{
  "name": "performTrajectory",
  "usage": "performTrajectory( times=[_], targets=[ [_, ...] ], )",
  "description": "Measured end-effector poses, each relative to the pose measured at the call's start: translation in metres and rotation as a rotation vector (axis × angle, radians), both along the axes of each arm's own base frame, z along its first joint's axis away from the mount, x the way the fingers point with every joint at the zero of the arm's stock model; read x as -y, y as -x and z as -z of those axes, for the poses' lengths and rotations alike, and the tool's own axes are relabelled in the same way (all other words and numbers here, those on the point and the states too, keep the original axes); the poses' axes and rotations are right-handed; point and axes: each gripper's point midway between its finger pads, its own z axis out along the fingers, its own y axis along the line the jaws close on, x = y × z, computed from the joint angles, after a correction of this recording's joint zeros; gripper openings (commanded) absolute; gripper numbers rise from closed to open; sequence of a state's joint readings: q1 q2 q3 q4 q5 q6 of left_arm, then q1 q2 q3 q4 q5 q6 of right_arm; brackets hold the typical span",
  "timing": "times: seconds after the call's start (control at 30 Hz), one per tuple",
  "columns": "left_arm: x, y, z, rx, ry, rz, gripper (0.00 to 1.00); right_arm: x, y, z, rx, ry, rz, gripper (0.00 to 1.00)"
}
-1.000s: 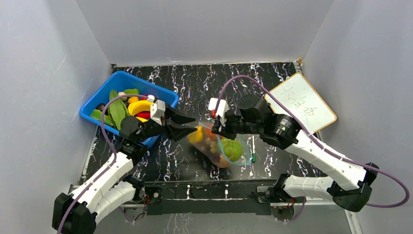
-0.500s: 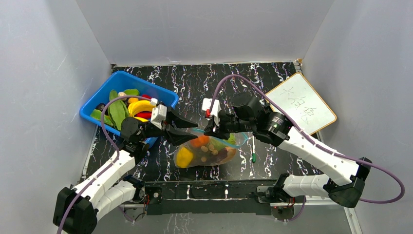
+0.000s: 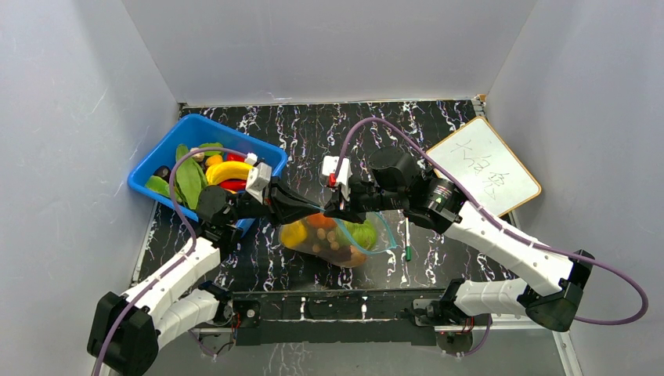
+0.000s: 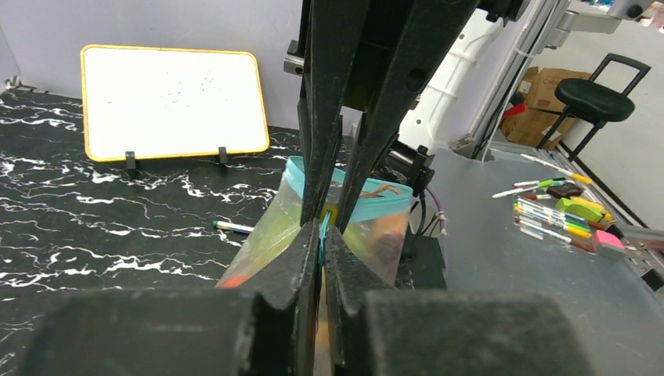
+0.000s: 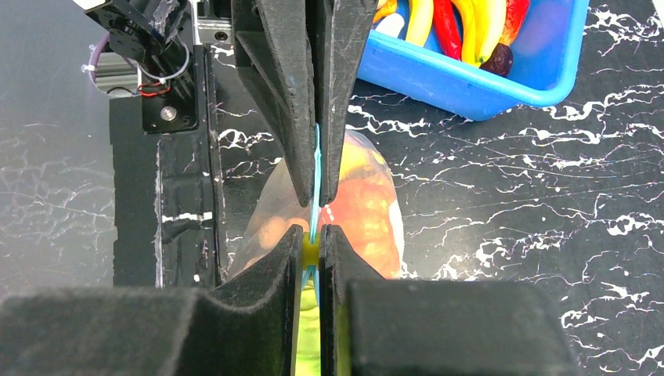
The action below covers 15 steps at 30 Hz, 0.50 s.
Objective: Place the food in the zip-top bag and seal the zipper
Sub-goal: Zip the zipper food storage bag at the center of the board.
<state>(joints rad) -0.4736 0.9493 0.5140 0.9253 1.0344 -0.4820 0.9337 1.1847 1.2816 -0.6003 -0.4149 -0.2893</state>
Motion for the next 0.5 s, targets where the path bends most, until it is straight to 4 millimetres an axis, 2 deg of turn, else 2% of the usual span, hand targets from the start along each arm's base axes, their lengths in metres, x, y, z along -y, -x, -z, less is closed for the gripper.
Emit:
performTrajectory(
  times=[0.17, 0.5],
  targets=[
    [0.001, -0.005, 0.0, -0.032, 0.006, -0.016, 0.0, 0.0, 0.0, -0.001, 0.001, 0.0, 0.002, 0.0],
    [-0.006, -0.021, 0.004, -0.098, -0.018, -0.174, 0.0, 0.006, -0.01, 0.004, 0.024, -0.016, 0.08, 0.0]
  ],
)
